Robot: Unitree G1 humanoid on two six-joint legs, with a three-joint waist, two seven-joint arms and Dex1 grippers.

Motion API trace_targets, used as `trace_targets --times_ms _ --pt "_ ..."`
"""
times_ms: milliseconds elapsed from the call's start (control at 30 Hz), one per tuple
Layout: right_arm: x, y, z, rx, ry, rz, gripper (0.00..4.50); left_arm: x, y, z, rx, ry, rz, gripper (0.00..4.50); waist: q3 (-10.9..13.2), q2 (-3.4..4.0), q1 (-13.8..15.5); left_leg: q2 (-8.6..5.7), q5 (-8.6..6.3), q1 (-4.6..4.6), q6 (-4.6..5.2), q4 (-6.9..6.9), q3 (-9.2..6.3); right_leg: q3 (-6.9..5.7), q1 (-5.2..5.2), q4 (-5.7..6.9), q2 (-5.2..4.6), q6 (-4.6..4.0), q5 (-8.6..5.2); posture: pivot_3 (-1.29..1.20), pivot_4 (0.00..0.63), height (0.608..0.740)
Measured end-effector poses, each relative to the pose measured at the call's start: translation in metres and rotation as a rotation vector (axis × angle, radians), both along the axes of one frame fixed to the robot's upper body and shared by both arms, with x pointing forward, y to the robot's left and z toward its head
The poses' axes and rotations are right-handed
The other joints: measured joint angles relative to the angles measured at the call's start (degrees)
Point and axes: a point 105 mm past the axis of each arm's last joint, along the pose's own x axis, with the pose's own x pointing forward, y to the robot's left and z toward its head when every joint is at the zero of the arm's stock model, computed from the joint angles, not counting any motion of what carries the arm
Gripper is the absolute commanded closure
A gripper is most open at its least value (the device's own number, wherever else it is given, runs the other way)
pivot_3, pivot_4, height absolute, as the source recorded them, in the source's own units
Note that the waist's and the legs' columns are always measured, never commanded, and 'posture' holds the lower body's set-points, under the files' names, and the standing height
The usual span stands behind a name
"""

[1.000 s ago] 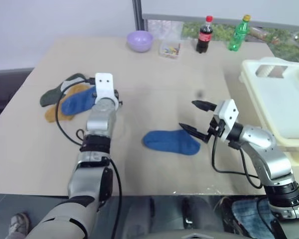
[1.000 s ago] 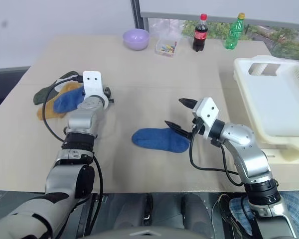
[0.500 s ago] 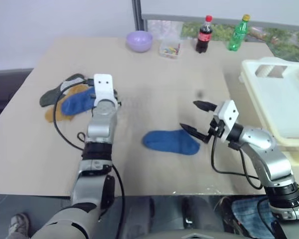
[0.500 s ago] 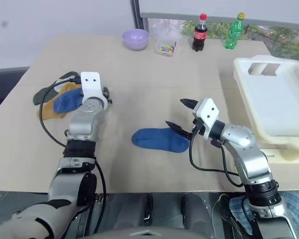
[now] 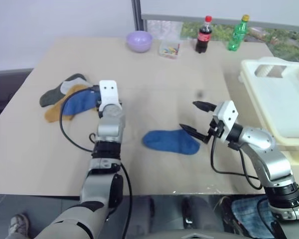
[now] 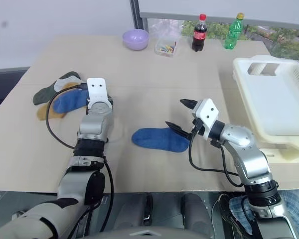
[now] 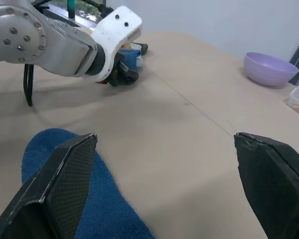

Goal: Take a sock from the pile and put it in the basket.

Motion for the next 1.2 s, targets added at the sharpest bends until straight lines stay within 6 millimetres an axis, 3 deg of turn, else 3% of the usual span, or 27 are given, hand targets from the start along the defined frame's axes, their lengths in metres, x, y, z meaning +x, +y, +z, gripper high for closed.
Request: trace_targets --times_ms 133,167,467,1200 --pt "0.0 0.0 0.0 0.001 0.003 -0.006 0.0 0.005 -0.001 0.002 0.003 -0.011 0.001 4.34 0.0 0.0 0.0 0.0 0.0 -0.01 0.0 0.0 0.01 0.01 0.0 -0.01 0.0 0.0 0.0 0.0 0.15 0.74" --pt "0.0 -0.001 -0.001 0.002 0.004 -0.009 0.0 0.005 -0.001 0.003 0.004 -0.017 0.0 4.43 0.0 0.0 -0.1 0.0 0.0 -0.01 0.0 0.0 0.01 0.01 0.0 -0.01 0.0 0.0 0.0 0.0 0.15 0.74" --pt "0.001 -0.002 -0.003 0.003 0.011 -0.023 0.0 -0.004 0.006 0.004 0.017 -0.044 -0.003 4.43 0.0 0.0 -0.2 0.01 0.0 0.0 0.0 0.0 -0.01 0.02 0.0 0.02 -0.01 0.0 0.0 0.0 0.15 0.74" --pt "0.0 -0.002 -0.004 -0.004 0.014 -0.015 0.0 -0.01 0.002 0.012 0.04 -0.088 -0.027 4.43 0.0 0.0 -0.1 0.01 0.0 0.0 0.0 0.0 -0.01 0.02 0.0 0.01 -0.01 0.0 0.0 0.0 0.15 0.74"
